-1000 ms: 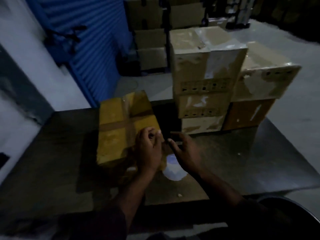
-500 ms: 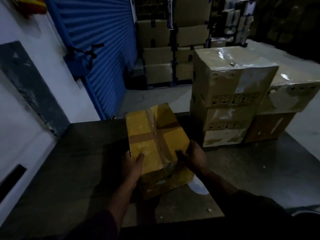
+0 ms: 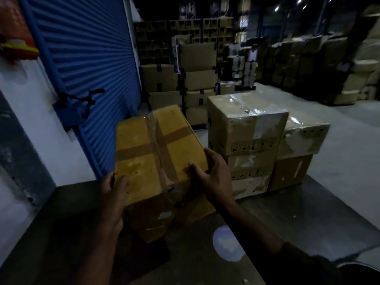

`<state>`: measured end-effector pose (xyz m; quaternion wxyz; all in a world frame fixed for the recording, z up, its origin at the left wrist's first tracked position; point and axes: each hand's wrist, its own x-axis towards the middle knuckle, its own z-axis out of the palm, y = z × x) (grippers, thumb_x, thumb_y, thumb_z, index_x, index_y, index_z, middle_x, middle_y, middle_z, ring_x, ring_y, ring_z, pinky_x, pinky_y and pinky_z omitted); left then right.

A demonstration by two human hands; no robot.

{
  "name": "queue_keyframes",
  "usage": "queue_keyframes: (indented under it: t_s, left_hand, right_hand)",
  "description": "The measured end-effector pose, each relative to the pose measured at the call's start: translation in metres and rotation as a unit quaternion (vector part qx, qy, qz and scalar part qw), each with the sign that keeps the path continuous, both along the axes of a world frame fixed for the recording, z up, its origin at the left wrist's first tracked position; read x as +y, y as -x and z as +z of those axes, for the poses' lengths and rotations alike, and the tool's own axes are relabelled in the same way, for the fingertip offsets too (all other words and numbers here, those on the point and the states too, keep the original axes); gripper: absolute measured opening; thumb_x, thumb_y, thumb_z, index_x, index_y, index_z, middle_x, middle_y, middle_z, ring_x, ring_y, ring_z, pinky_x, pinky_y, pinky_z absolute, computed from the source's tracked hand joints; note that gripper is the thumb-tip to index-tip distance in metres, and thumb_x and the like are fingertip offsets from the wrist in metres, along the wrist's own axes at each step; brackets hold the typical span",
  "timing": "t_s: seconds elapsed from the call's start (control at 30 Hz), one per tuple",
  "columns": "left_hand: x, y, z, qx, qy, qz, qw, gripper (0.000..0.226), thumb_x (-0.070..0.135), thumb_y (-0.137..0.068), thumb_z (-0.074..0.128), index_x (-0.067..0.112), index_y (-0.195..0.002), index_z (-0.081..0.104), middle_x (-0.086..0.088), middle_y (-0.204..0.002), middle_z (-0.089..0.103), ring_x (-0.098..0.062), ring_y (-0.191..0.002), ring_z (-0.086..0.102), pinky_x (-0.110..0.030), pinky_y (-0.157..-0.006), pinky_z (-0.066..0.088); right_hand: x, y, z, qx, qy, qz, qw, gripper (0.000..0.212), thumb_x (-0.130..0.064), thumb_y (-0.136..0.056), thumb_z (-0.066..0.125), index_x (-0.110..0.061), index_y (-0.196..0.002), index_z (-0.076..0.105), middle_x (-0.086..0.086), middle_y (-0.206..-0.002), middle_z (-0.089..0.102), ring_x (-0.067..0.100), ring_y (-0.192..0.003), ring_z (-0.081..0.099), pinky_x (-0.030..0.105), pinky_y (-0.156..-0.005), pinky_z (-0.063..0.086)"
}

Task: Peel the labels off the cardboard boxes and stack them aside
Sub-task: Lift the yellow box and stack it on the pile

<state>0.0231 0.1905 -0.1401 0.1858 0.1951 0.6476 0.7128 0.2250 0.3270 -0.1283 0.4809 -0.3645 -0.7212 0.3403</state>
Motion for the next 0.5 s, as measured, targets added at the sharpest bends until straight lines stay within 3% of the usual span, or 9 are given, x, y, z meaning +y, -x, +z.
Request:
queue_keyframes:
  t_s: [0.1,0.2,0.3,0.37,0.43,0.5]
  left_hand:
    - [0.001,-0.005,0.056,0.058,-0.052,0.001,0.997,0.034,0.022,-0.095,0.057,0.032,-0.127,0.061,-0.002,-0.114,0.068,-0.027,-0.103,0.064,-0.034,-0.073,0.049]
    - [0.007,-0.017,0.105,0.106,-0.099,-0.022,0.989,0.030,0.021,-0.094,0.055,0.038,-0.116,0.065,0.005,-0.108,0.068,-0.020,-0.101,0.063,-0.036,-0.077,0.049]
    - [0.025,-0.034,0.146,0.125,-0.141,-0.049,0.981,0.027,0.022,-0.090,0.057,0.045,-0.101,0.066,0.007,-0.107,0.067,-0.019,-0.102,0.062,-0.038,-0.082,0.050]
    - [0.043,-0.048,0.165,0.145,-0.160,-0.071,0.974,0.028,0.027,-0.083,0.057,0.049,-0.097,0.067,0.007,-0.105,0.067,-0.018,-0.099,0.062,-0.034,-0.077,0.049]
    - [0.064,-0.063,0.179,0.154,-0.182,-0.095,0.966,0.032,0.024,-0.084,0.056,0.043,-0.106,0.069,0.007,-0.097,0.065,-0.014,-0.089,0.060,-0.026,-0.067,0.049]
    - [0.085,-0.078,0.196,0.161,-0.192,-0.102,0.963,0.037,0.017,-0.091,0.055,0.022,-0.126,0.063,0.006,-0.093,0.062,-0.010,-0.082,0.058,-0.015,-0.057,0.046]
  right_hand:
    - [0.006,-0.001,0.039,0.059,-0.021,0.004,0.998,0.073,-0.055,-0.078,0.070,-0.027,-0.140,0.043,-0.011,-0.128,0.053,0.007,-0.114,0.054,0.039,-0.091,0.054]
    - [0.014,-0.008,0.075,0.113,-0.035,0.017,0.993,0.080,-0.067,-0.074,0.067,-0.031,-0.142,0.041,-0.010,-0.133,0.053,0.008,-0.119,0.054,0.040,-0.090,0.055]
    - [0.025,-0.026,0.112,0.140,-0.058,-0.004,0.988,0.073,-0.053,-0.080,0.071,-0.024,-0.141,0.044,-0.010,-0.130,0.052,0.005,-0.116,0.053,0.037,-0.091,0.055]
    - [0.034,-0.044,0.132,0.154,-0.073,-0.032,0.985,0.068,-0.048,-0.082,0.072,-0.024,-0.140,0.046,-0.011,-0.126,0.052,0.001,-0.111,0.053,0.034,-0.090,0.055]
    - [0.048,-0.065,0.147,0.159,-0.091,-0.059,0.981,0.066,-0.050,-0.082,0.071,-0.025,-0.139,0.047,-0.009,-0.126,0.055,0.005,-0.109,0.055,0.031,-0.088,0.055]
    - [0.061,-0.085,0.160,0.162,-0.091,-0.078,0.979,0.065,-0.049,-0.082,0.070,-0.024,-0.139,0.048,-0.006,-0.127,0.056,0.009,-0.108,0.057,0.030,-0.086,0.055]
